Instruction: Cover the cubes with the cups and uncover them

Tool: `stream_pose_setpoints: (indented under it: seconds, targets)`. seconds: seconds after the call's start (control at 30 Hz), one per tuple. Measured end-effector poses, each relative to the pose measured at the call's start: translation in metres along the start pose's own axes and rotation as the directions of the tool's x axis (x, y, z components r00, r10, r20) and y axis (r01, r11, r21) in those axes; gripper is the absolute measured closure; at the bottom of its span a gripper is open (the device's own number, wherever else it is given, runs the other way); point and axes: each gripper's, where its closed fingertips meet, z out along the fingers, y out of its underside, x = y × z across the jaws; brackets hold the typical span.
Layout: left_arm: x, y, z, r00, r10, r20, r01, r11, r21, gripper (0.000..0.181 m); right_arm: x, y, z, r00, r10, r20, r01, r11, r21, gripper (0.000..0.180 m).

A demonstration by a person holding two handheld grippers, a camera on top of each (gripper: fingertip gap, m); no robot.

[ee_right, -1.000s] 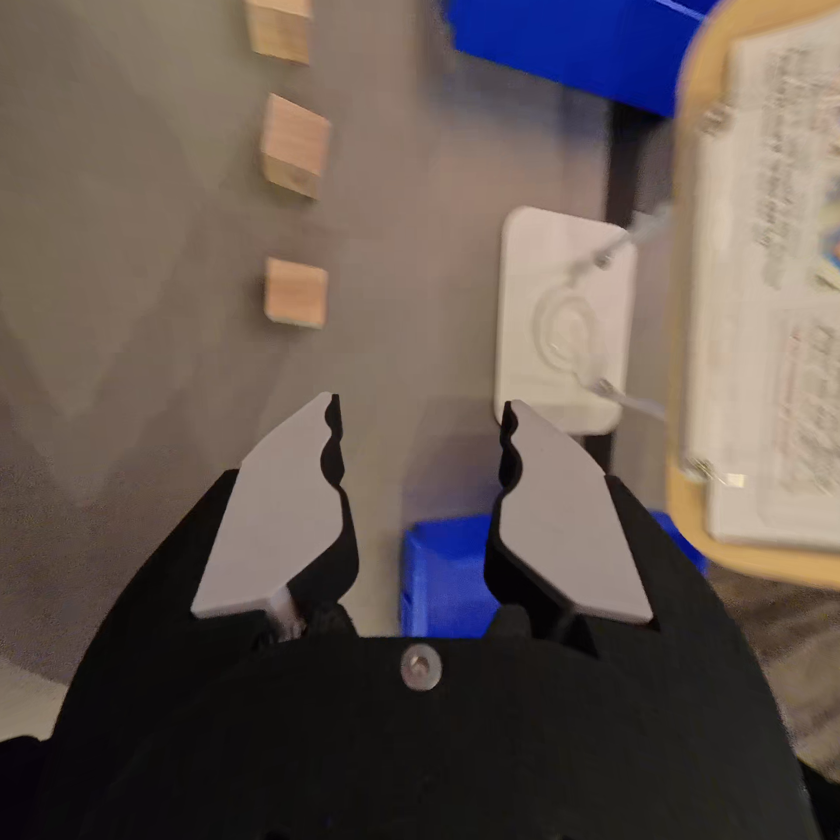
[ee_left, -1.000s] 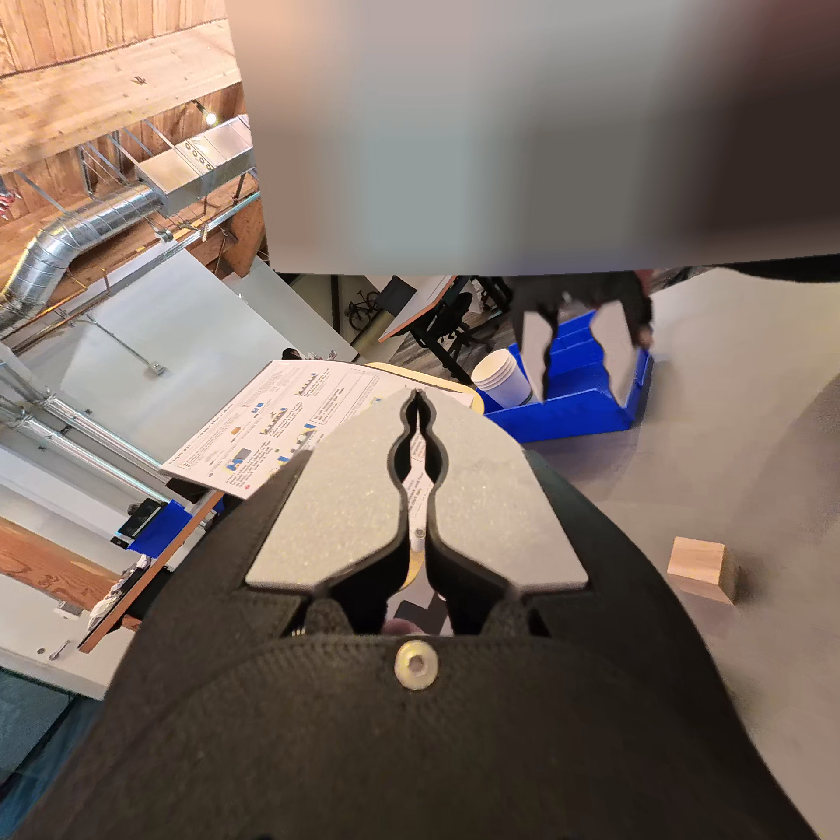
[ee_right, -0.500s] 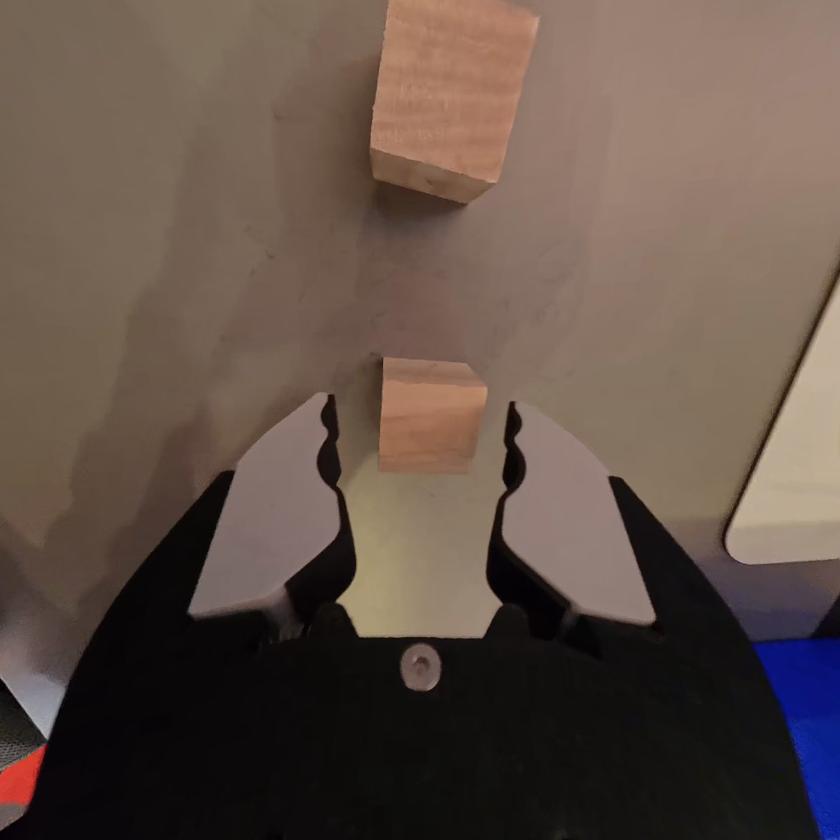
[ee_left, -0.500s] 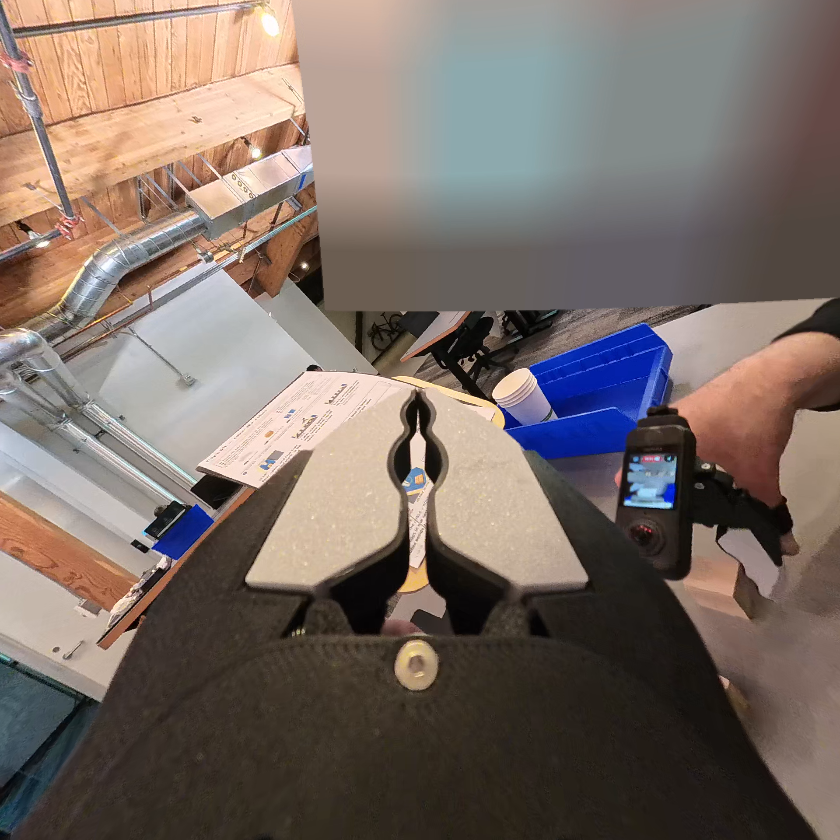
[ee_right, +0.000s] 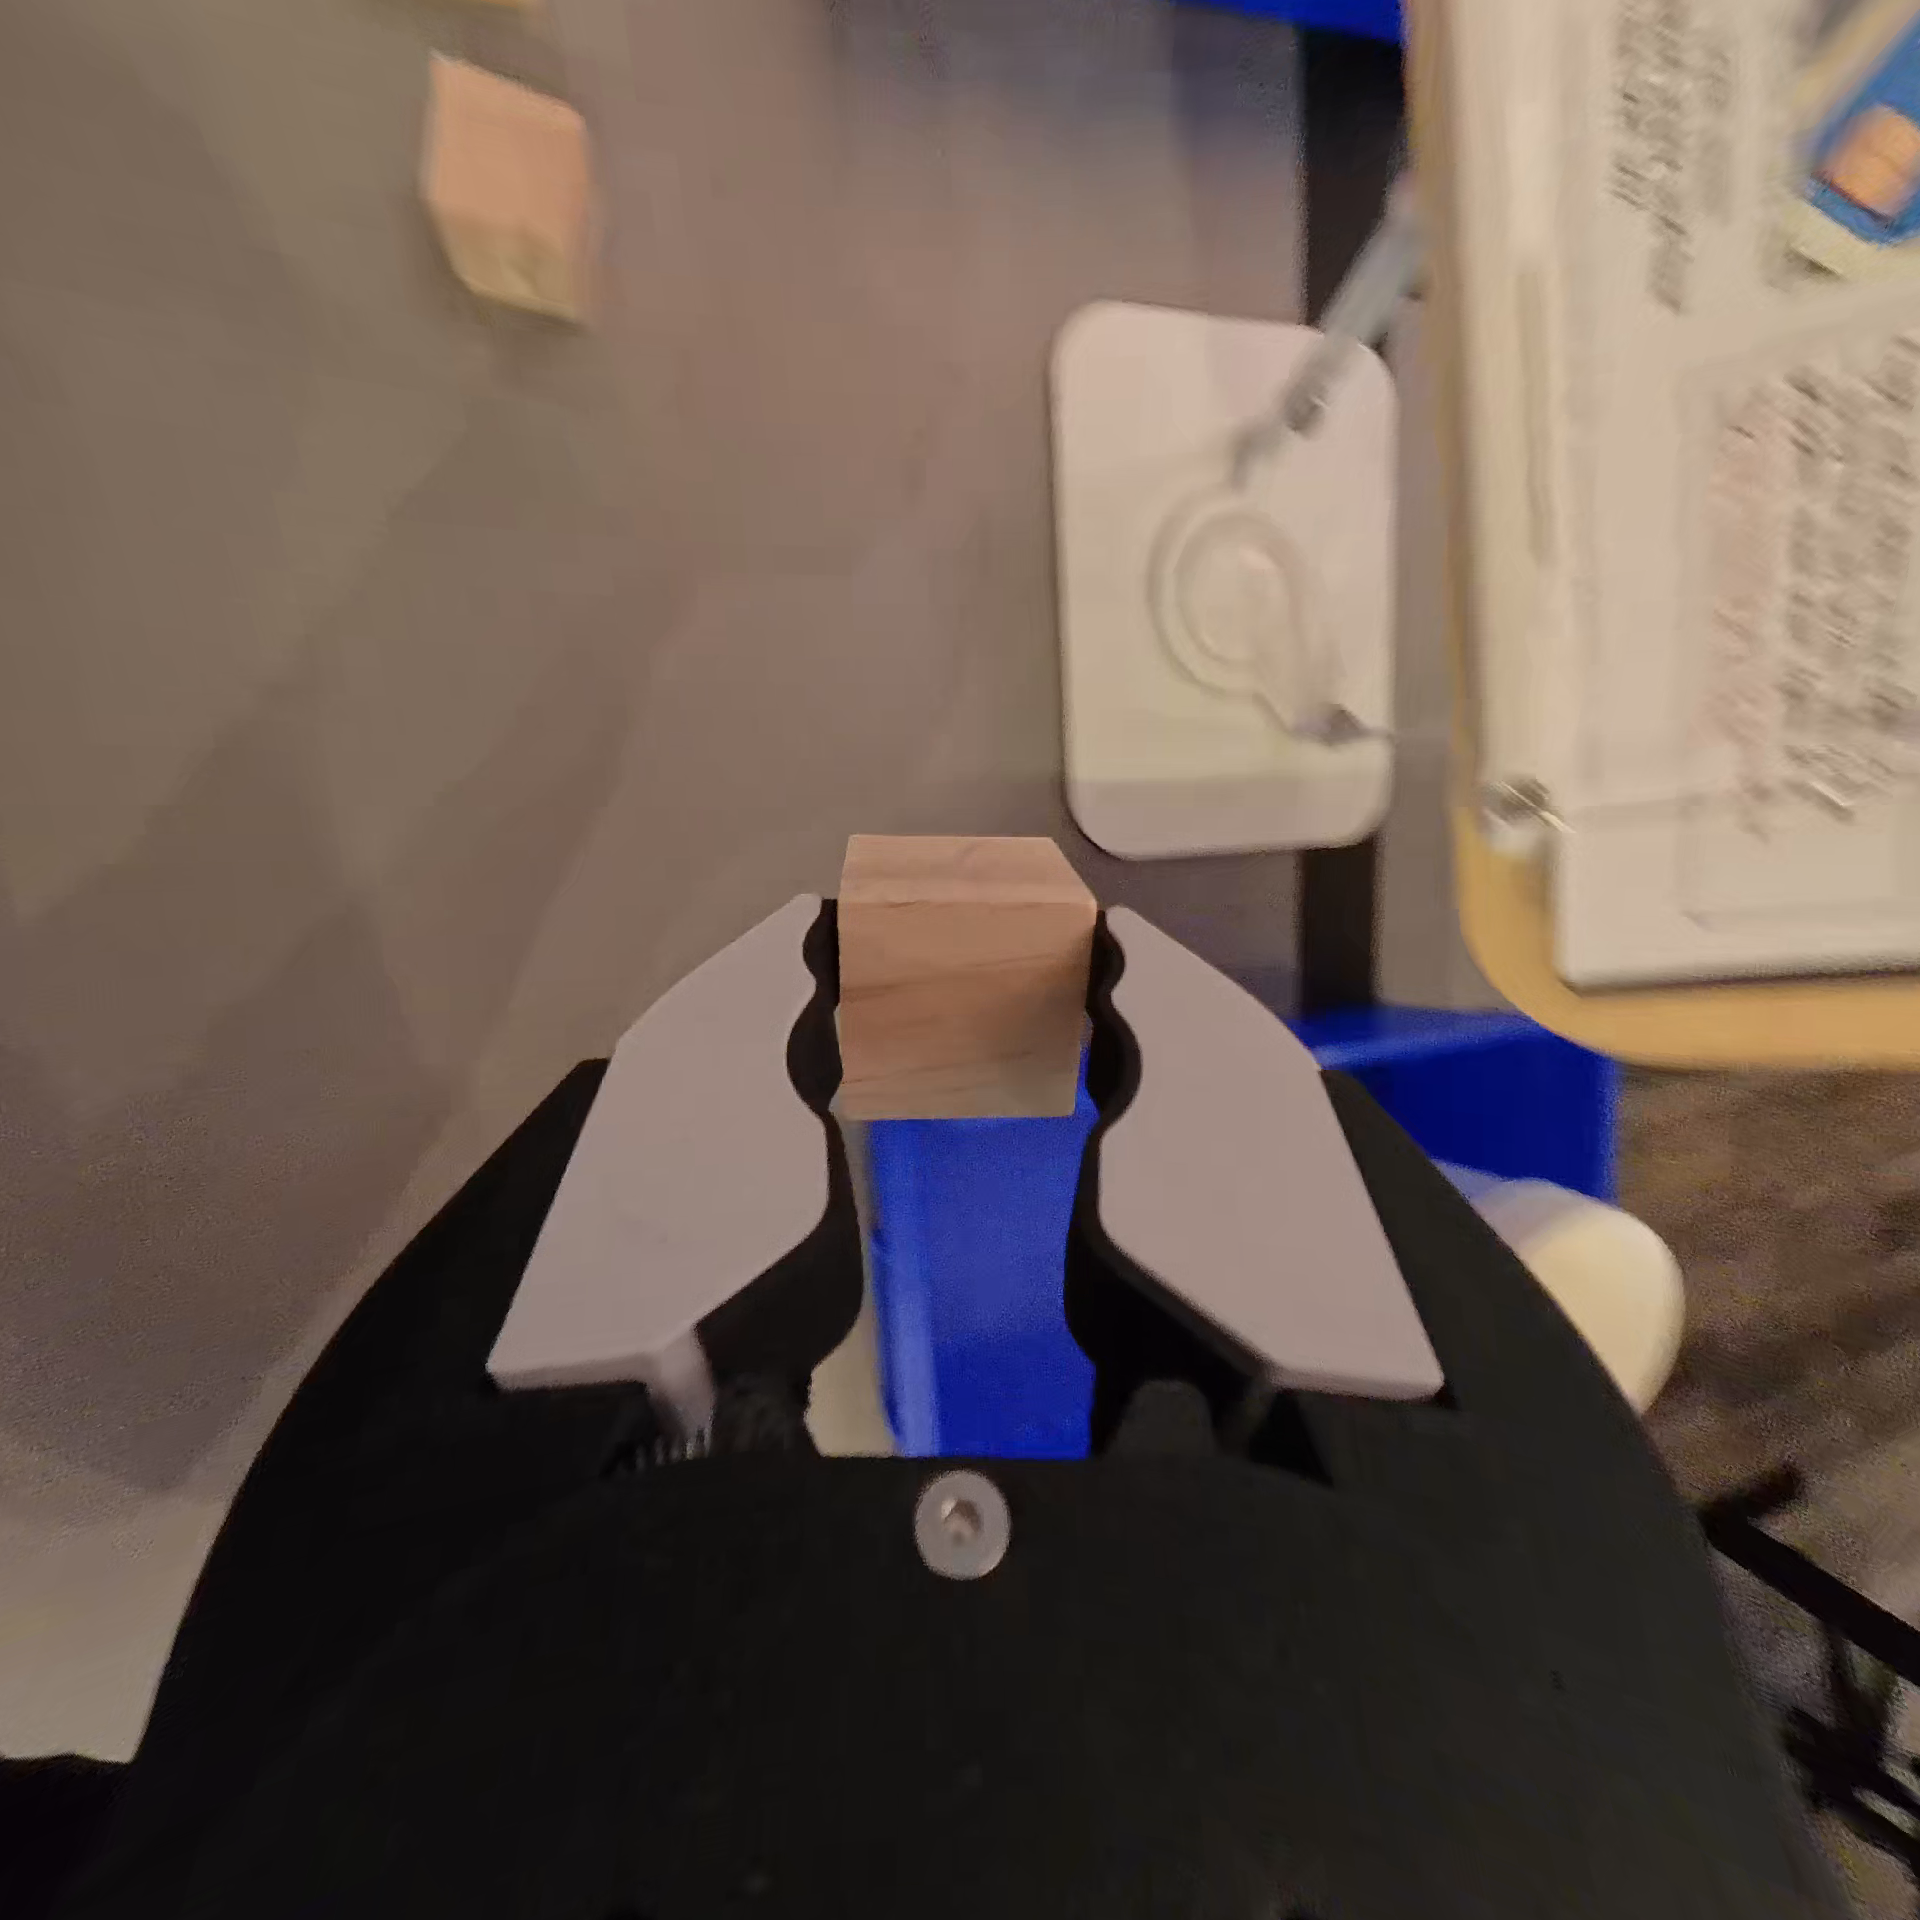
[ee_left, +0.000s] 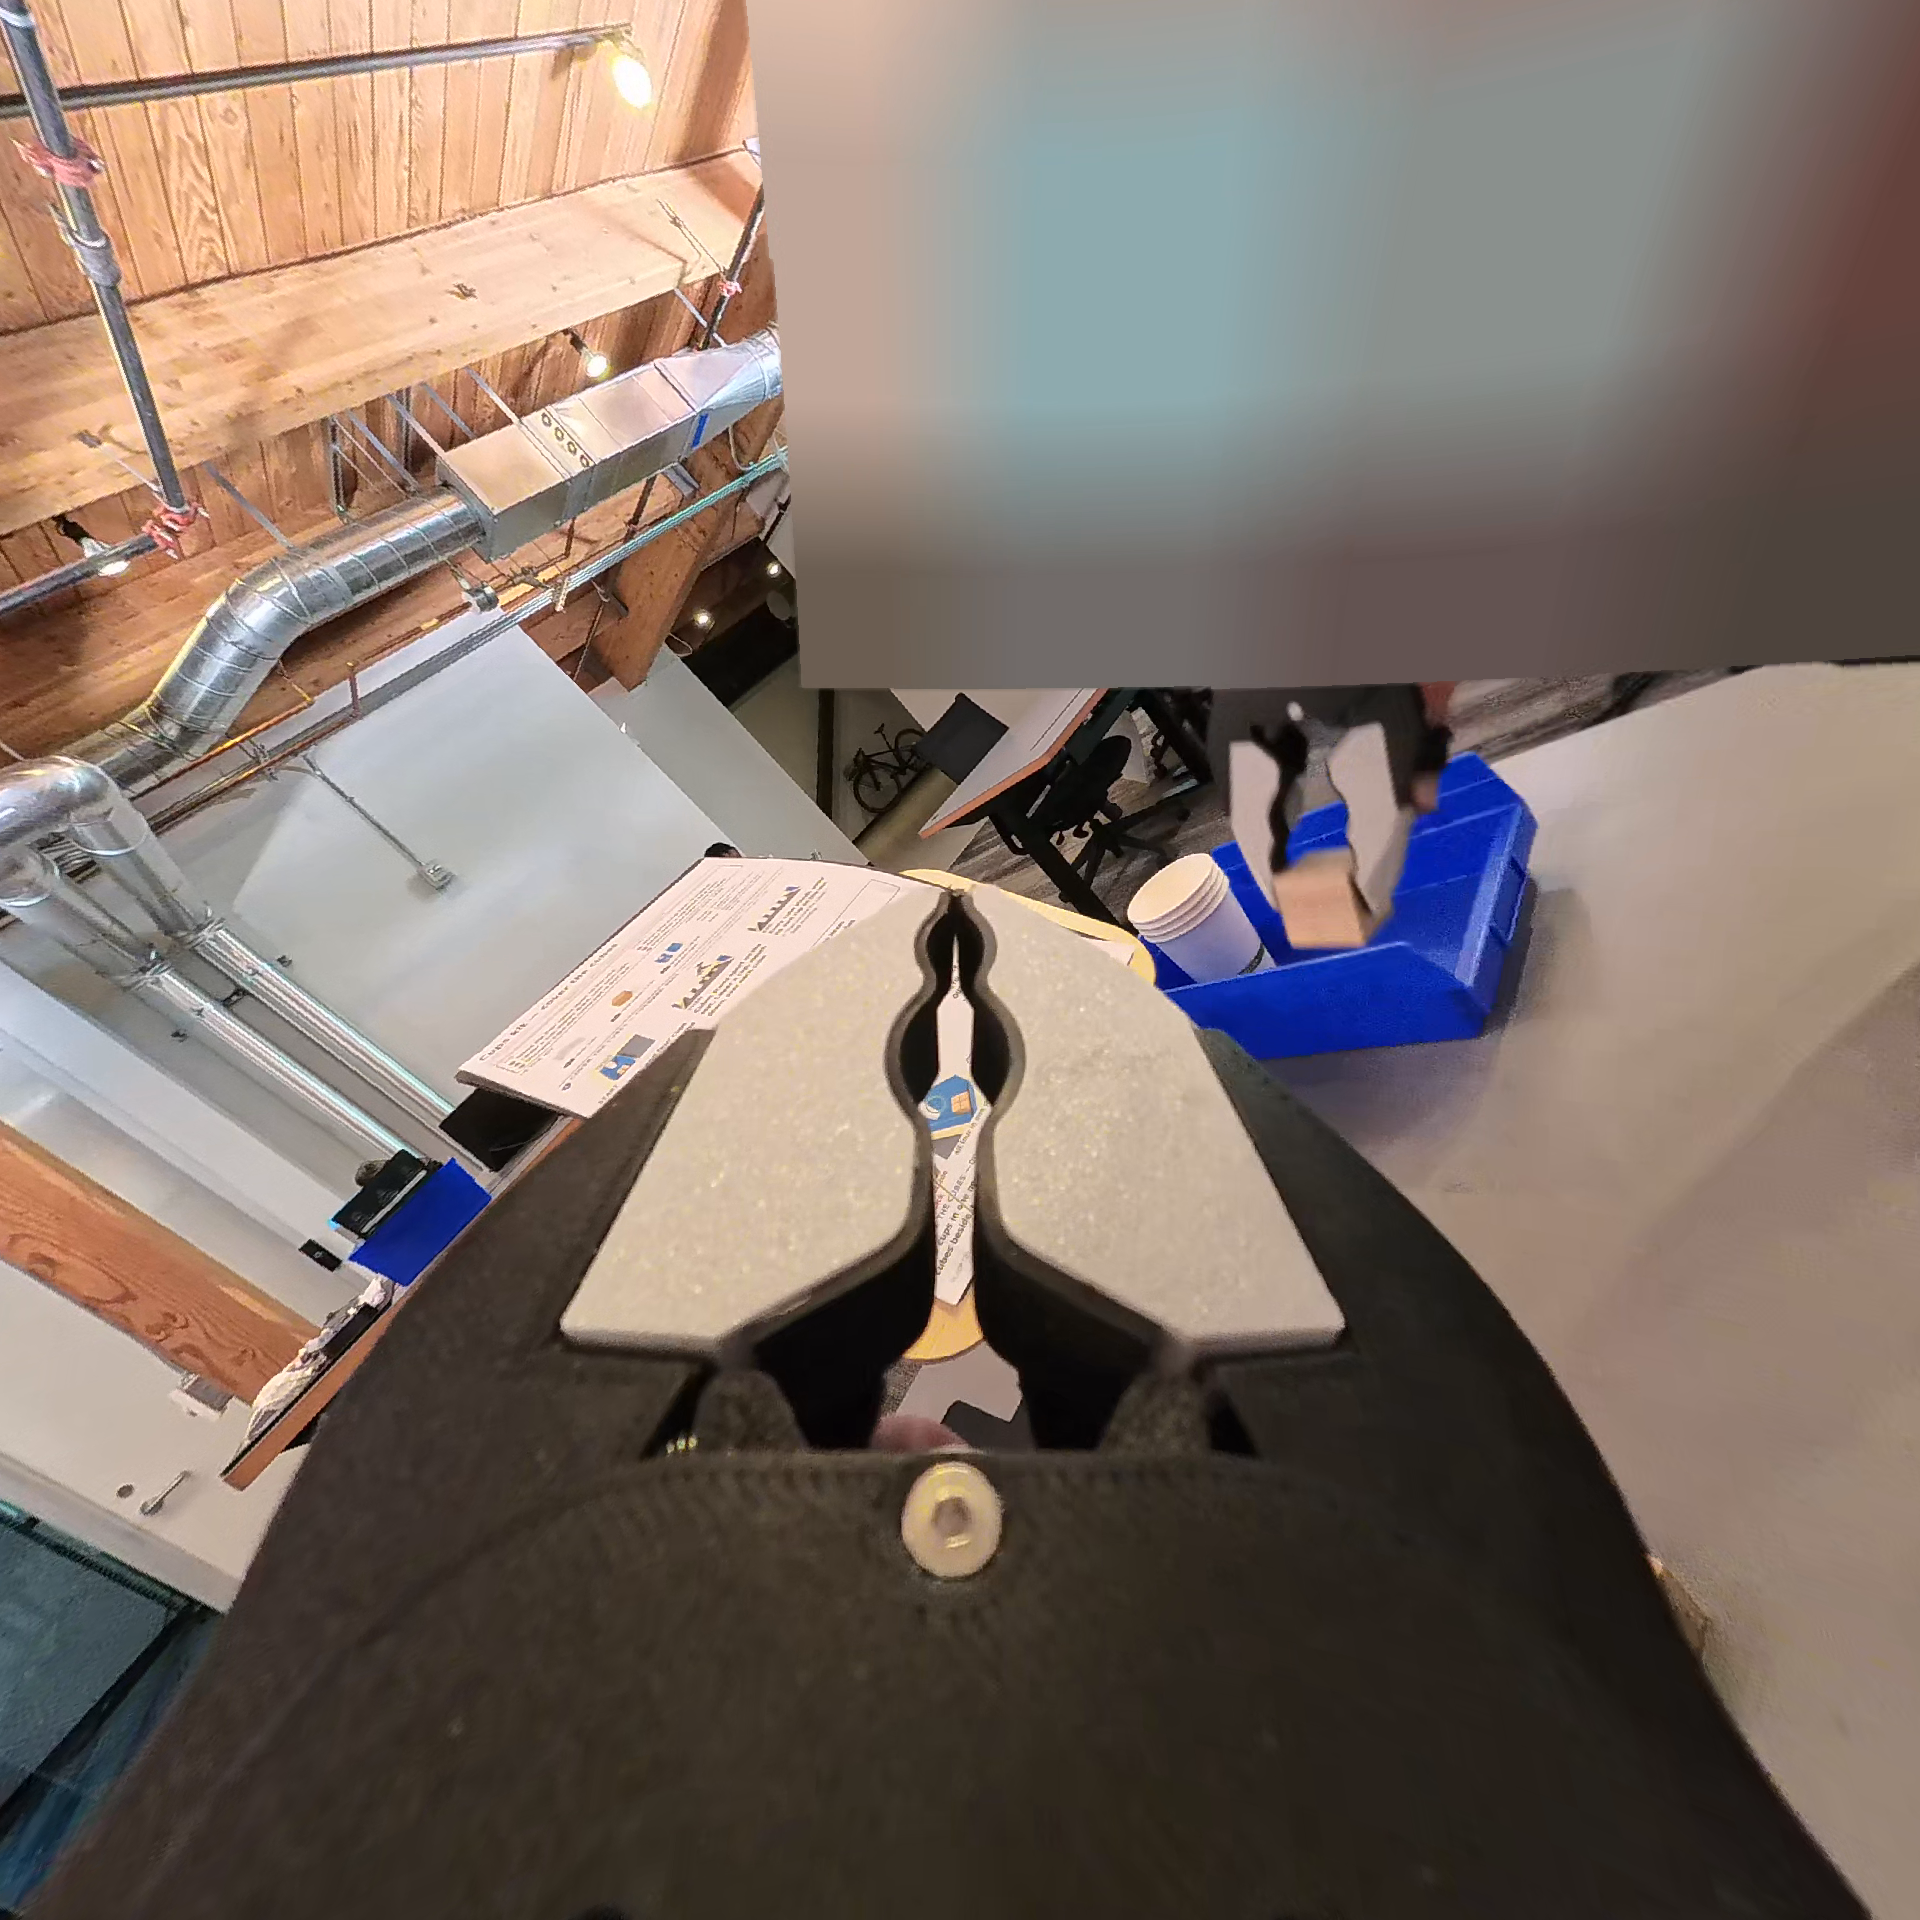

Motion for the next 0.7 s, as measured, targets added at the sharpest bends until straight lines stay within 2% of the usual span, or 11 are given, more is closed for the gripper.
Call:
stream_pose_setpoints:
  seconds: [0.13,0.3,0.5,0.7]
  targets:
    - [0.003,0.001,0.005,1.0,0.003,-0.008,-0.004,1.0,-0.01,0.181,0.037,0.061,-0.018,0.999,-0.026,-0.02,0.023,0.994,-0.105,0.134]
    - [0.008,0.003,0.012,1.0,0.006,-0.022,-0.007,1.0,-0.023,0.181,0.041,0.124,0.021,0.997,-0.002,0.08,0.022,0.967,-0.253,0.134]
    - [0.009,0.007,0.016,1.0,0.004,-0.031,-0.005,0.999,-0.037,0.181,0.03,0.162,0.074,0.983,0.02,0.185,0.041,0.948,-0.315,0.134]
    - [0.009,0.011,0.018,0.999,-0.001,-0.034,-0.001,0.999,-0.046,0.181,0.024,0.185,0.098,0.969,0.049,0.24,0.04,0.935,-0.352,0.134]
